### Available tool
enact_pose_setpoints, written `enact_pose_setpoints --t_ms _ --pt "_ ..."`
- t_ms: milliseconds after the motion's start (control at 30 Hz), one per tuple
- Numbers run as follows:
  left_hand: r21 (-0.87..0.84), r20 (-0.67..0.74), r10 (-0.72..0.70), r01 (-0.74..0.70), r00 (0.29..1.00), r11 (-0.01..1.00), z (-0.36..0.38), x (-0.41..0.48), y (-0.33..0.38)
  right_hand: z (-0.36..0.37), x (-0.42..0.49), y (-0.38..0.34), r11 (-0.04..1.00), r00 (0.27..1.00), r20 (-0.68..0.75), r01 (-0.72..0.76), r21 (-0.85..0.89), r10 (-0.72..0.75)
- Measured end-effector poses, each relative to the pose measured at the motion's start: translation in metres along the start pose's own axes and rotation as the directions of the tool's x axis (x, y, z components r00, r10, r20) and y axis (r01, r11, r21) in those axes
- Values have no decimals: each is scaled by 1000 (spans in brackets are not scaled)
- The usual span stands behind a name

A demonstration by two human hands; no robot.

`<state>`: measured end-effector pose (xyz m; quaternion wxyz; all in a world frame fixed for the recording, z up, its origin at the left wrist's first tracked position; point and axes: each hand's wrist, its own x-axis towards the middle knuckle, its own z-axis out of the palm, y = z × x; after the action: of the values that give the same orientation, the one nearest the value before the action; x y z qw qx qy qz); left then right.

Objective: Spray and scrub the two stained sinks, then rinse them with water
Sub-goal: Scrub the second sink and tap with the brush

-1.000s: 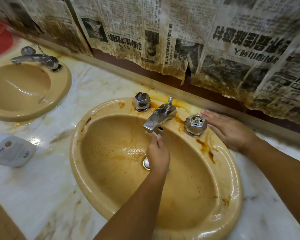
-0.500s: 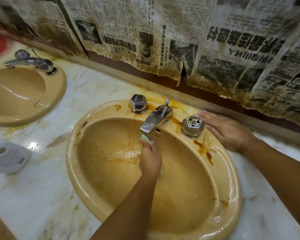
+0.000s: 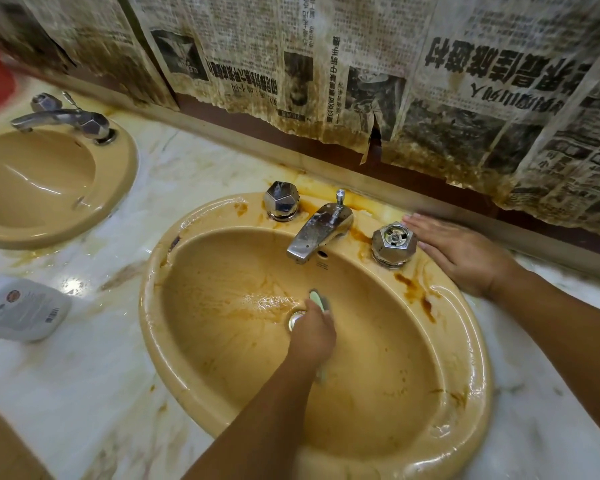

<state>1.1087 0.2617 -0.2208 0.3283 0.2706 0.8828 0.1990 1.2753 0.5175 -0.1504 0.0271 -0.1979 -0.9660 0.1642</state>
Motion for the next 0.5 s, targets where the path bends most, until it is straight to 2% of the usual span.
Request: enact_pose_setpoints --t_ms 67,133,200,300,433,500 --pt "109 0 -91 91 996 990 -3 4 2 0 -1 -1 1000 1000 -2 -5 -10 5" --pt "119 -7 -141 141 990 983 -3 2 12 0 0 -1 1000 1000 -2 -3 -9 2" --pt "91 52 -115 110 992 990 7 -10 14 0 0 0 1000 1000 -2 3 -11 -3" --pt "186 158 8 -37 987 982 15 -22 3 -1 0 0 1000 1000 2 -4 -2 4" --pt "107 129 -58 44 990 993 6 -14 9 -3 1 -3 1000 1000 -1 -2 -4 2" --pt "99 185 -17 -1 983 995 6 -24 18 -3 0 -4 1000 1000 -9 3 -1 -3"
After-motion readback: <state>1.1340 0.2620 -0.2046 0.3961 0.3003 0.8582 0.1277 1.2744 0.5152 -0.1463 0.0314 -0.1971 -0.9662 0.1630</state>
